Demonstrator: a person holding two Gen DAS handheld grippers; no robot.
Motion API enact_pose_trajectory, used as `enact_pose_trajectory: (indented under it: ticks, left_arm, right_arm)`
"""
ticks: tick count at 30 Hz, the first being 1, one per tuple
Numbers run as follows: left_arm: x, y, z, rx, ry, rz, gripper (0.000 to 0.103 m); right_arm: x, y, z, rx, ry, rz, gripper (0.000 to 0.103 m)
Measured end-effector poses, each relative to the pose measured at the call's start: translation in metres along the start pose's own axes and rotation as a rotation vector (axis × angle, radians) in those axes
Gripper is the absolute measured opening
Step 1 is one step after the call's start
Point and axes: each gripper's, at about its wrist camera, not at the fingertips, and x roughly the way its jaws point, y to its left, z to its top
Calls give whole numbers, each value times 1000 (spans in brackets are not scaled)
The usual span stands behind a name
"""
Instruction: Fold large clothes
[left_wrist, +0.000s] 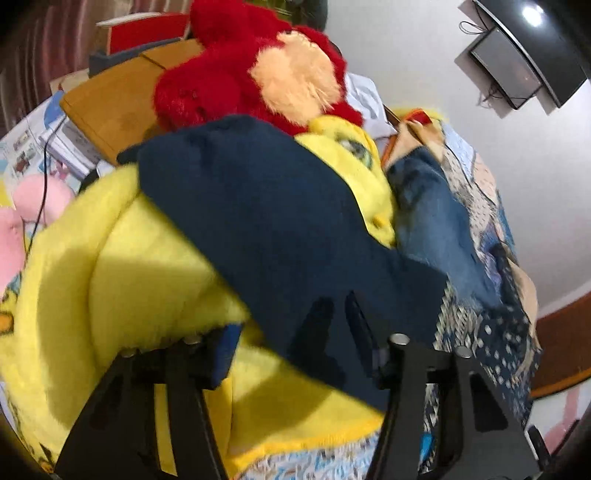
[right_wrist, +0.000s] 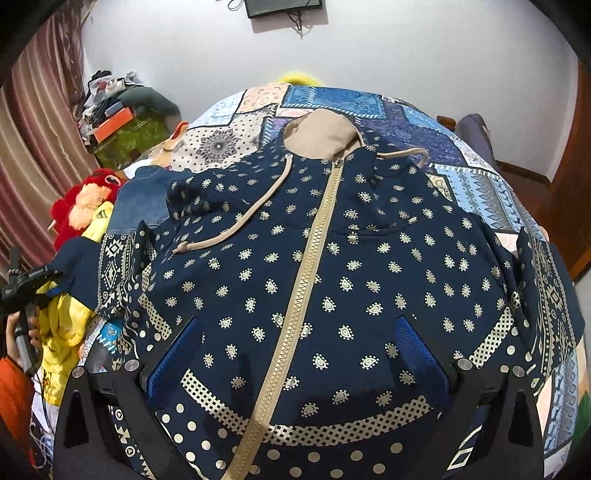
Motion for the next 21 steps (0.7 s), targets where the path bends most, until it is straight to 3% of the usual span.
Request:
enact_pose_trajectory:
  ticks: [2,5,7,14,21]
  left_arm:
    - [4,-8,4,28,0,70,26]
    - [3,-20,2,79,14,126,13]
    - [-8,-30,0,113,6,123,2]
    - [-79,-105,8,277,-154,55,2]
    - [-131,-229,2,465,-260,-134,2]
  right_arm:
    - [0,-2,0,8,2,2,103]
    - [-4,-5,1,22,1,8,103]
    - [-7,-7,2,31,-3,14,103]
    - [-24,-10,4,35,-27,27,103]
    - [-53,-25,2,23,-73,6,103]
